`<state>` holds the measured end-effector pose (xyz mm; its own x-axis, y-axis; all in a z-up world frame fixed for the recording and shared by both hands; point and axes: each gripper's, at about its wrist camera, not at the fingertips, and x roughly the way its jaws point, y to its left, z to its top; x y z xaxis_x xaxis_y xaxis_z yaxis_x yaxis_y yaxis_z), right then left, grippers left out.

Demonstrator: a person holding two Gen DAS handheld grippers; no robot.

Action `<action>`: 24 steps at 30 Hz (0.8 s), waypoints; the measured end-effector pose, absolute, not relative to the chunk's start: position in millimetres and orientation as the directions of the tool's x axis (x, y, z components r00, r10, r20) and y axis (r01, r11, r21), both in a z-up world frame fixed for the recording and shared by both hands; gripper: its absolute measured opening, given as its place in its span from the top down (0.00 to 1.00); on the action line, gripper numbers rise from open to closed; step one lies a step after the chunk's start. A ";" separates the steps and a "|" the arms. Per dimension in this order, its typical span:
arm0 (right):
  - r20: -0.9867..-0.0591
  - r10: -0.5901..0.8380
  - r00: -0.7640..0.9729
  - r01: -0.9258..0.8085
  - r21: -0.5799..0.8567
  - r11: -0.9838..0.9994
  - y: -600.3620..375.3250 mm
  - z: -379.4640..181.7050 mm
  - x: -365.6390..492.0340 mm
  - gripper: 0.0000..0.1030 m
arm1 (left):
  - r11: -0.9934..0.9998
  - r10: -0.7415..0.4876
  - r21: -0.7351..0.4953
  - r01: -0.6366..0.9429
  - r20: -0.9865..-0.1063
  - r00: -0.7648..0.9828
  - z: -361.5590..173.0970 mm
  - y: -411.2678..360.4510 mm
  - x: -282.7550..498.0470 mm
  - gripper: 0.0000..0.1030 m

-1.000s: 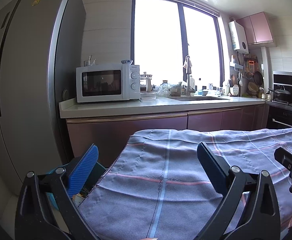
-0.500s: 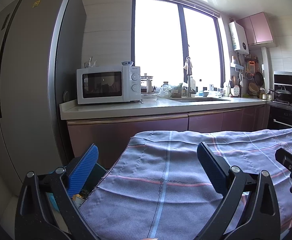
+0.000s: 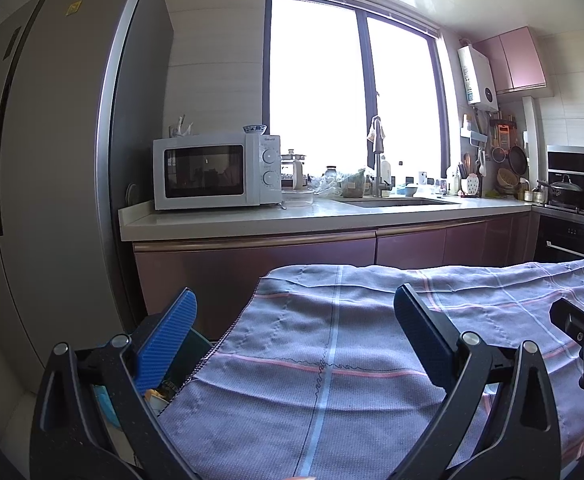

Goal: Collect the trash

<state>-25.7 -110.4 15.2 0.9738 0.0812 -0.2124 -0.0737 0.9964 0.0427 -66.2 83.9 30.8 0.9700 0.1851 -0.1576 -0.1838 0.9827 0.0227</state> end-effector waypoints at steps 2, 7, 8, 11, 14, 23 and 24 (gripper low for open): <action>-0.215 0.082 0.973 -0.074 0.043 0.996 -110.4 15.3 -25.5 0.07 | 0.983 0.183 0.022 -0.182 -0.158 0.970 30.9 83.8 -65.4 0.06; -0.211 0.081 0.974 -0.075 0.040 0.996 -110.5 15.6 -25.6 0.07 | 0.984 0.180 0.021 -0.179 -0.160 0.971 30.9 83.7 -64.0 0.06; -0.211 0.082 0.974 -0.075 0.040 0.996 -111.1 15.7 -25.4 0.07 | 0.983 0.181 0.022 -0.180 -0.159 0.971 31.1 83.5 -64.5 0.06; -0.210 0.082 0.974 -0.075 0.041 0.996 -111.4 15.8 -25.3 0.07 | 0.984 0.176 0.021 -0.175 -0.159 0.971 31.0 83.1 -63.1 0.06; -0.208 0.081 0.975 -0.074 0.040 0.996 -112.1 16.1 -24.9 0.07 | 0.984 0.177 0.023 -0.175 -0.157 0.972 31.2 83.4 -60.5 0.06; -0.209 0.084 0.974 -0.076 0.043 0.996 -114.5 16.0 -23.4 0.07 | 0.984 0.178 0.026 -0.176 -0.156 0.972 29.4 84.0 -57.6 0.06; -0.209 0.084 0.974 -0.076 0.043 0.996 -114.8 15.9 -23.2 0.07 | 0.984 0.178 0.025 -0.176 -0.155 0.972 29.2 84.0 -57.6 0.06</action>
